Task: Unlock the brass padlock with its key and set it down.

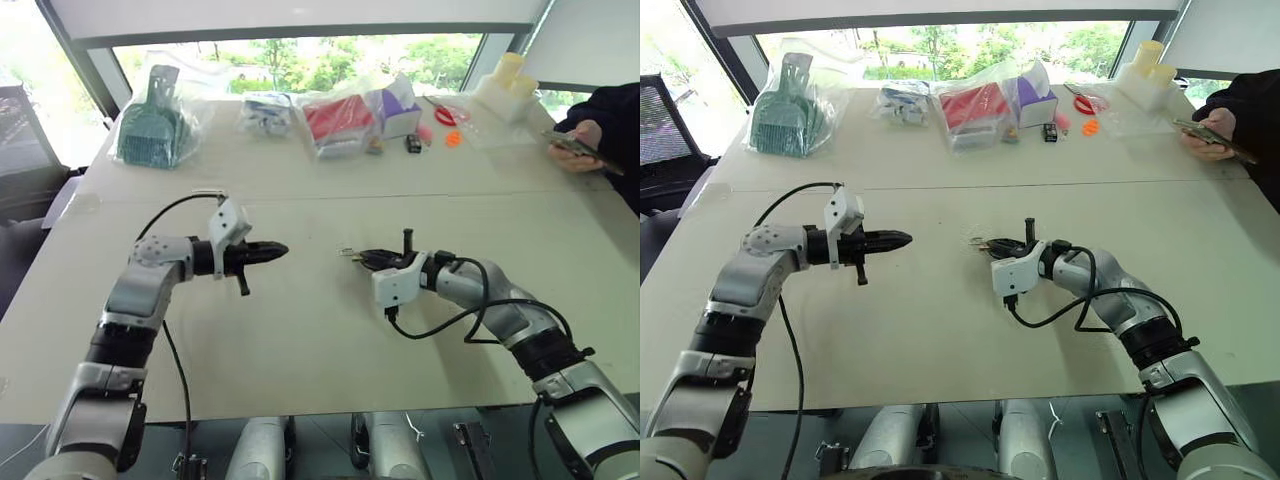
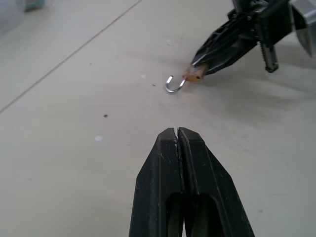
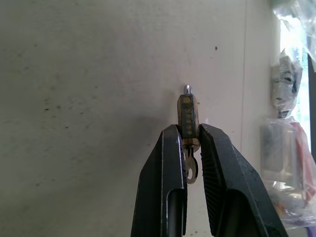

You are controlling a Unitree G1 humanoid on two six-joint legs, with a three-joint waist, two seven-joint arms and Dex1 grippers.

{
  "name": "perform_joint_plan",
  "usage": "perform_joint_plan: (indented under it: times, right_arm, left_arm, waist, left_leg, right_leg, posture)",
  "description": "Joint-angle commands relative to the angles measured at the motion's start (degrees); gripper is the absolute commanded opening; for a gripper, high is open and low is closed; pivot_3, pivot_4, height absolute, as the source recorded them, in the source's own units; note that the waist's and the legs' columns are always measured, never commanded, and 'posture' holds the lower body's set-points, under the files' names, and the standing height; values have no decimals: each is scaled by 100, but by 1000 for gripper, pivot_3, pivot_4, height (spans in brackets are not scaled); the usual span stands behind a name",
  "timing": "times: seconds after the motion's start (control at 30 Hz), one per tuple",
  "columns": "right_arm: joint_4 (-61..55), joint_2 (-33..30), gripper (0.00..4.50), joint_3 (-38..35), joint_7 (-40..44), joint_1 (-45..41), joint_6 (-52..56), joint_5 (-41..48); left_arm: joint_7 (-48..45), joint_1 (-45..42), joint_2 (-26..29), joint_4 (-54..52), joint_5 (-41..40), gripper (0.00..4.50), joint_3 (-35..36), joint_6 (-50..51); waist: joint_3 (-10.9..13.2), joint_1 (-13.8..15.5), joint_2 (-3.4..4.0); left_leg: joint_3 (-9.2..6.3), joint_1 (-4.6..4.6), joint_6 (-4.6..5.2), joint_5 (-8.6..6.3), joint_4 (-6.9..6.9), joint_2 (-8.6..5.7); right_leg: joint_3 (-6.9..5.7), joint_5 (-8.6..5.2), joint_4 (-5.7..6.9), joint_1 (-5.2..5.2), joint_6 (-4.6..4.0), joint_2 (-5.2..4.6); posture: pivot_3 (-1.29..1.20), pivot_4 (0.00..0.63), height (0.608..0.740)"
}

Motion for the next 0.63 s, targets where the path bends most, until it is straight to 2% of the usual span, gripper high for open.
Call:
perform_joint_plan:
  times: [0.03,0.1,0.17,0.2,0.27,0.47,0.63]
  right_arm:
    - [-112,-4,986,-30,4,-75,-157,78]
    - [-193,-27,1750,-49,83,-28,-138,142]
    - [-540,-158,2922,-162,464,130,100,444]
    - [-772,-251,3319,-255,693,225,256,660]
    - [-1255,-430,4411,-457,1197,418,723,1187]
    - [-2813,-905,4469,-1248,2615,1106,3396,3073]
    - [-3434,-1038,4469,-1745,2848,1219,5054,3964]
  left_arm:
    - [141,98,93,-573,-223,0,164,224]
    - [191,128,107,-664,-269,0,176,312]
    - [206,161,139,-778,-303,0,159,350]
    - [212,173,148,-828,-329,0,149,381]
    - [220,182,168,-876,-352,0,119,405]
    - [254,326,181,-1011,-320,0,-15,319]
    - [282,492,222,-1204,-349,0,-52,400]
  waist:
    - [0,8,0]
    - [0,24,0]
    - [0,27,0]
    - [0,31,0]
    - [0,39,0]
    - [0,39,1]
    - [0,38,1]
  left_leg:
    - [-1,1,-1,1,0,0]
    - [-3,5,-3,2,1,0]
    - [-5,20,-3,1,0,0]
    - [-5,27,-2,1,-1,0]
    - [-8,30,-1,0,-2,2]
    - [-9,48,1,-2,-3,5]
    - [-7,55,1,-3,-4,22]
  right_leg:
    - [0,0,1,0,0,0]
    - [0,0,2,4,0,0]
    - [0,-1,1,19,-1,0]
    - [0,-1,0,26,-1,0]
    - [0,-1,-1,30,-1,0]
    - [-2,-2,-7,48,-2,-1]
    - [-2,-6,-5,49,-11,-1]
  posture:
    - [0,150,740]
    - [0,150,740]
    - [0,150,740]
    - [0,150,740]
    - [0,150,740]
    - [0,150,740]
    - [0,150,740]
